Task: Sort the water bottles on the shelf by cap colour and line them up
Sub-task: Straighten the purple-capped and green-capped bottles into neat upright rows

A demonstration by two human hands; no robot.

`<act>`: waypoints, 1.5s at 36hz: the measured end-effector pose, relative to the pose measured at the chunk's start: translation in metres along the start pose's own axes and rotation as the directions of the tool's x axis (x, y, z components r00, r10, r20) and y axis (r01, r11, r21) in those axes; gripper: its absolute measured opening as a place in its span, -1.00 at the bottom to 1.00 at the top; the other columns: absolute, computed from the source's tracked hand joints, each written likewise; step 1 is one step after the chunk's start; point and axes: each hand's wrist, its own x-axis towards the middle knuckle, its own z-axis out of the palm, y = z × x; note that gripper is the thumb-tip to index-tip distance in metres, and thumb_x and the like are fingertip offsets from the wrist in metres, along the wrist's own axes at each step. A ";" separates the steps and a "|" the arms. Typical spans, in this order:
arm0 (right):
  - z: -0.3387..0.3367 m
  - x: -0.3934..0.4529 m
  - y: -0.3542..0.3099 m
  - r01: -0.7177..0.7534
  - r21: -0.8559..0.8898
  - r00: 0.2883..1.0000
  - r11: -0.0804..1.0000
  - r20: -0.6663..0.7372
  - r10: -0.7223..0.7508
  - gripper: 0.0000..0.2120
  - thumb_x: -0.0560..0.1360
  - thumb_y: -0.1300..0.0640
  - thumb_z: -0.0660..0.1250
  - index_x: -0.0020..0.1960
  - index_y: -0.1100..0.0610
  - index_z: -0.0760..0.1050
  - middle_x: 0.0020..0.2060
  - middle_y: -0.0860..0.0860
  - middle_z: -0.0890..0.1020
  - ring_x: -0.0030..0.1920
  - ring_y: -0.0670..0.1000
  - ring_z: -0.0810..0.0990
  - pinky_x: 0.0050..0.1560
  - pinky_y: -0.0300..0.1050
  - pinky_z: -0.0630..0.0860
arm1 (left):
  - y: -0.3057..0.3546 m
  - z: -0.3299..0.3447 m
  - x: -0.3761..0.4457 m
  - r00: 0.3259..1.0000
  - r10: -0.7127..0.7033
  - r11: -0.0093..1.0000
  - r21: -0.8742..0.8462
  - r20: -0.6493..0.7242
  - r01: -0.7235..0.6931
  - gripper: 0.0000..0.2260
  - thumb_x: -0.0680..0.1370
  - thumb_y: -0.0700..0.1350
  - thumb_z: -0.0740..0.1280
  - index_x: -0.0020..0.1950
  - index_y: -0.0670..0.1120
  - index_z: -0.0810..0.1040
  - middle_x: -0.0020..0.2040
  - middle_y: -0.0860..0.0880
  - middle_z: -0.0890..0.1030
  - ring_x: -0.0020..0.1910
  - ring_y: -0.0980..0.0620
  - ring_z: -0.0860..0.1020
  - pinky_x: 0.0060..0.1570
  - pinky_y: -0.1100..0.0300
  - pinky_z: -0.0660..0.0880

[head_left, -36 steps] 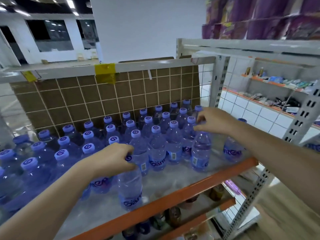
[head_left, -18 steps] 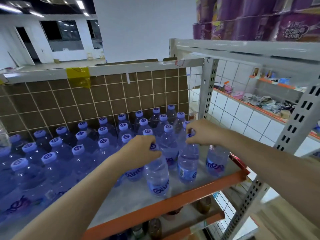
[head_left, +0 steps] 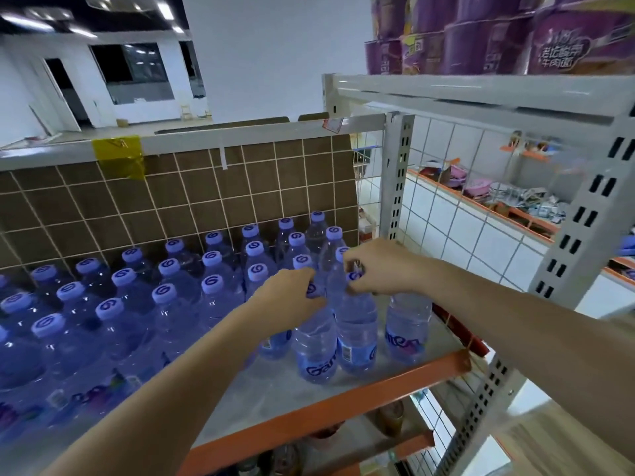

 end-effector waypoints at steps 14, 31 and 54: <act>0.000 -0.006 -0.002 -0.001 0.058 0.999 0.998 0.040 -0.001 -0.74 0.46 0.04 0.44 -0.23 -0.03 0.35 -0.31 -0.04 0.48 -0.33 0.01 0.59 -0.24 -0.09 0.50 | 0.001 0.002 -0.003 0.999 0.033 0.999 -0.006 0.001 -0.033 -0.75 0.53 0.01 0.31 -0.21 -0.04 0.30 -0.34 0.04 0.39 -0.38 0.08 0.35 -0.40 0.22 0.25; 0.015 0.007 -0.056 0.090 0.086 0.996 0.992 -0.002 -0.090 -0.73 0.45 0.05 0.45 0.01 0.22 0.53 -0.21 0.12 0.56 -0.24 0.07 0.50 -0.33 -0.10 0.35 | -0.049 -0.016 -0.036 0.997 -0.073 0.997 0.024 -0.015 0.073 -0.75 0.49 0.00 0.35 0.03 -0.15 0.48 -0.10 -0.10 0.56 -0.09 -0.12 0.53 -0.10 0.03 0.47; 0.006 0.007 -0.038 0.023 0.112 1.000 0.993 0.011 -0.025 -0.54 0.45 -0.12 0.43 0.26 0.07 0.47 0.03 -0.01 0.55 -0.03 -0.01 0.50 -0.07 -0.12 0.45 | -0.049 -0.019 -0.022 1.000 -0.003 0.983 0.182 0.014 0.001 -0.71 0.46 0.16 0.35 -0.07 -0.05 0.45 -0.06 -0.01 0.45 -0.07 -0.06 0.47 -0.11 0.08 0.43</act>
